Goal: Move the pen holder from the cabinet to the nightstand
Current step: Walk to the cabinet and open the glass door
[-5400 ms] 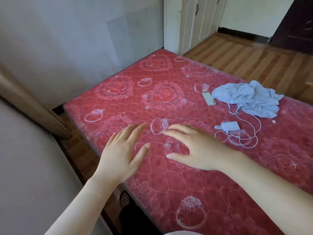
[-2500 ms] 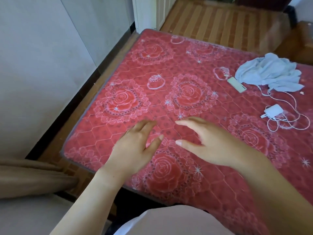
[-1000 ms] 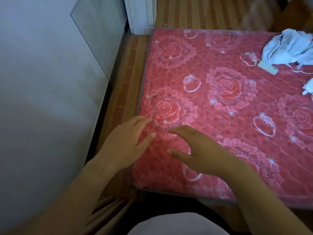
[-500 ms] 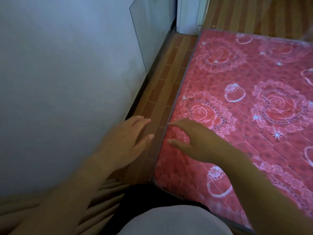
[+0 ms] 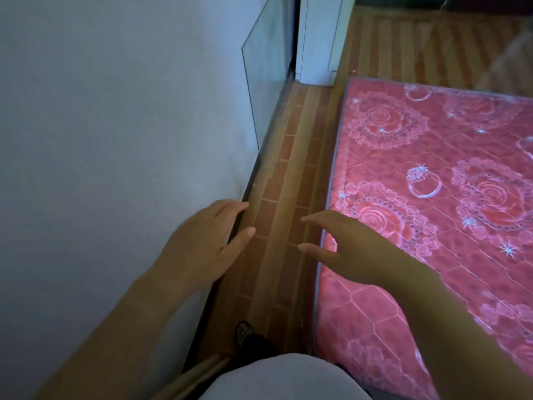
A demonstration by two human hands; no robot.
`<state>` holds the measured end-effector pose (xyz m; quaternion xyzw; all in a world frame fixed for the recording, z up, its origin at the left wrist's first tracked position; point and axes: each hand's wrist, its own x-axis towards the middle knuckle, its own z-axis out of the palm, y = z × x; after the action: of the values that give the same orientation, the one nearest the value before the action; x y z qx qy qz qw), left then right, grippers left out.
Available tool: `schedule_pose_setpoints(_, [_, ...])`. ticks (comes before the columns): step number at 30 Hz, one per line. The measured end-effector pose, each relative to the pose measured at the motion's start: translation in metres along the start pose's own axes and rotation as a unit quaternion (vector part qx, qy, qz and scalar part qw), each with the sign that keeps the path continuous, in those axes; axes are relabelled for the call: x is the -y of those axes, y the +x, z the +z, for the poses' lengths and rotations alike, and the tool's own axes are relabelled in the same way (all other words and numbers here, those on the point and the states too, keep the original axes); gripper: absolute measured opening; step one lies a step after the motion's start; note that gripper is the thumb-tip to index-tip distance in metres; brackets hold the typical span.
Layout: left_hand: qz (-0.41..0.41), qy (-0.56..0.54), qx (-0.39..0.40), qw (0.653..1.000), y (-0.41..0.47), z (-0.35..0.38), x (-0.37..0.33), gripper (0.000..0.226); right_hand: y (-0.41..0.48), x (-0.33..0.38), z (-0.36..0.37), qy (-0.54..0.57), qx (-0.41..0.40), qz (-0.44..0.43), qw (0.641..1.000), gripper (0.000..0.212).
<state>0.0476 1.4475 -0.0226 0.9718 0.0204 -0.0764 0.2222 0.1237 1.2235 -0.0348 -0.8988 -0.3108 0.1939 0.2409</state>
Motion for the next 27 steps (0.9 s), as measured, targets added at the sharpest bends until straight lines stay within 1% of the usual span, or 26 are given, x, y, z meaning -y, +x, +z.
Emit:
schedule_pose_setpoints(2, [-0.011, -0.003, 0.003, 1.0, -0.005, -0.012, 0.027, 0.069, 0.029, 0.031, 0.012, 0.001, 0.035, 0.001, 0.999, 0.055])
schedule_pose_setpoints(6, [-0.041, -0.039, 0.01, 0.998, -0.019, -0.031, 0.066, 0.065, 0.067, 0.078, 0.024, 0.022, 0.059, -0.013, 0.998, 0.054])
schedule_pose_setpoints(14, [-0.082, -0.063, -0.005, 0.995, -0.028, -0.051, 0.114, 0.066, 0.111, 0.117, 0.031, -0.02, 0.073, -0.044, 0.996, 0.059])
schedule_pose_setpoints(20, [-0.075, -0.071, 0.013, 0.995, -0.002, -0.058, 0.123, 0.066, 0.122, 0.121, 0.018, -0.016, 0.057, -0.038, 0.998, 0.062])
schedule_pose_setpoints(24, [-0.034, -0.068, 0.028, 0.997, 0.04, -0.064, 0.115, 0.065, 0.133, 0.103, 0.003, -0.002, 0.035, -0.012, 0.999, 0.062])
schedule_pose_setpoints(27, [-0.001, -0.061, 0.054, 0.997, 0.086, -0.067, 0.099, 0.069, 0.148, 0.077, -0.011, 0.006, 0.013, 0.012, 1.0, 0.062])
